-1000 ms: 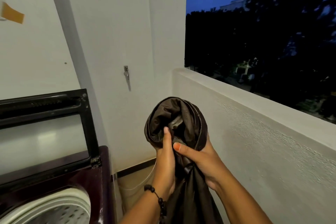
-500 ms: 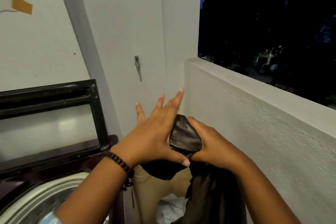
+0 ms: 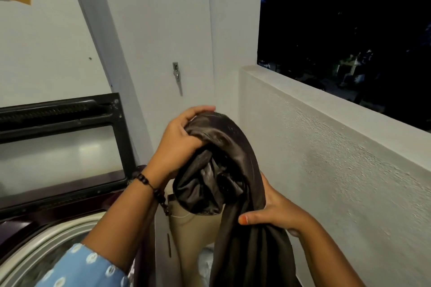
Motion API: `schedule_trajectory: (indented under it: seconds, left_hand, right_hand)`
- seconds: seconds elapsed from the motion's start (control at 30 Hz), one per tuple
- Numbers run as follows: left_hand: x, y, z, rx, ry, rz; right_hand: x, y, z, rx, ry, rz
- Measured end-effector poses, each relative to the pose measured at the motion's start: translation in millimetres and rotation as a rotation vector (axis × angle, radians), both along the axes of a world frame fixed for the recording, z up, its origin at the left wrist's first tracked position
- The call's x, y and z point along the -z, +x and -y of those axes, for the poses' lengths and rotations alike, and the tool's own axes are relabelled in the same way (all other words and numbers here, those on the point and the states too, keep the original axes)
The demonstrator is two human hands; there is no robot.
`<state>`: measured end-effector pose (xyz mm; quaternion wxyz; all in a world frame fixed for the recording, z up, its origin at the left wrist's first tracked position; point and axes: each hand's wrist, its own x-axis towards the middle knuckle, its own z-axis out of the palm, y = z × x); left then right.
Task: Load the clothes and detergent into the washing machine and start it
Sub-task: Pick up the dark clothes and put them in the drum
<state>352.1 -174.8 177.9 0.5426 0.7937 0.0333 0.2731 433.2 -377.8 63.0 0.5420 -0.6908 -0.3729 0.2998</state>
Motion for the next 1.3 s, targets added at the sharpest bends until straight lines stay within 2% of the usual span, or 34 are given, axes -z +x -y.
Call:
schedule_trajectory:
  seconds: [0.13, 0.33, 0.4, 0.47, 0.53, 0.6, 0.67, 0.77, 0.87, 0.97, 1.07, 1.1, 1.17, 1.3]
  left_hand:
    - [-4.9, 5.2, 0.6, -0.049, -0.419, 0.088]
    - [16.9, 17.9, -5.5, -0.01, -1.031, 0.173]
    - [23.8, 17.5, -6.0, -0.011, -1.156, 0.177]
    - [32.8, 15.5, -6.6, -0.045, -1.176, 0.182]
    - [42.8, 11.6, -9.0, -0.121, -1.125, 0.179]
    - [50.1, 1.3, -11.4, -0.191, -0.953, 0.126]
    - [56.4, -11.3, -16.3, -0.145, -0.755, 0.041]
    - [58.1, -32.9, -26.5, -0.076, -0.558, -0.119]
    - [45.3, -48.3, -33.0, -0.022, -0.13, -0.298]
    - [27.3, -46.9, -20.9, 0.085, 0.31, -0.385]
    - [20.3, -31.7, 8.6, 0.098, 0.744, -0.436]
    - [20.3, -25.5, 15.9, 0.105, 0.806, -0.445]
    - [22.5, -15.8, 22.8, 0.113, 0.788, -0.433]
    - [28.1, -9.5, 16.4, 0.075, 0.475, -0.227]
  right_hand:
    - [6.7, -4.6, -16.3, 0.118, 0.184, -0.165]
    - [7.8, -11.5, -32.4, 0.047, 0.207, -0.254]
    - [8.0, -16.0, -38.5, 0.05, 0.209, -0.25]
    - [6.9, -18.6, -42.3, 0.124, 0.236, -0.26]
    - [5.2, -17.6, -42.5, 0.224, 0.278, -0.252]
    - [-0.5, -13.1, -38.3, 0.297, 0.286, -0.191]
    - [-9.6, -3.7, -29.4, 0.335, 0.256, -0.091]
    - [-29.7, 12.4, -13.6, 0.349, 0.174, 0.132]
    - [-53.9, 23.7, -3.2, 0.303, 0.022, 0.431]
    - [-75.6, 24.2, -7.1, 0.215, -0.116, 0.693]
    - [-92.1, 13.1, -21.8, 0.12, -0.194, 0.845]
    - [-96.1, 10.0, -25.7, 0.099, -0.2, 0.854]
    - [-101.9, 5.7, -30.0, 0.085, -0.192, 0.825]
    - [-101.1, 4.3, -23.6, 0.06, -0.052, 0.608]
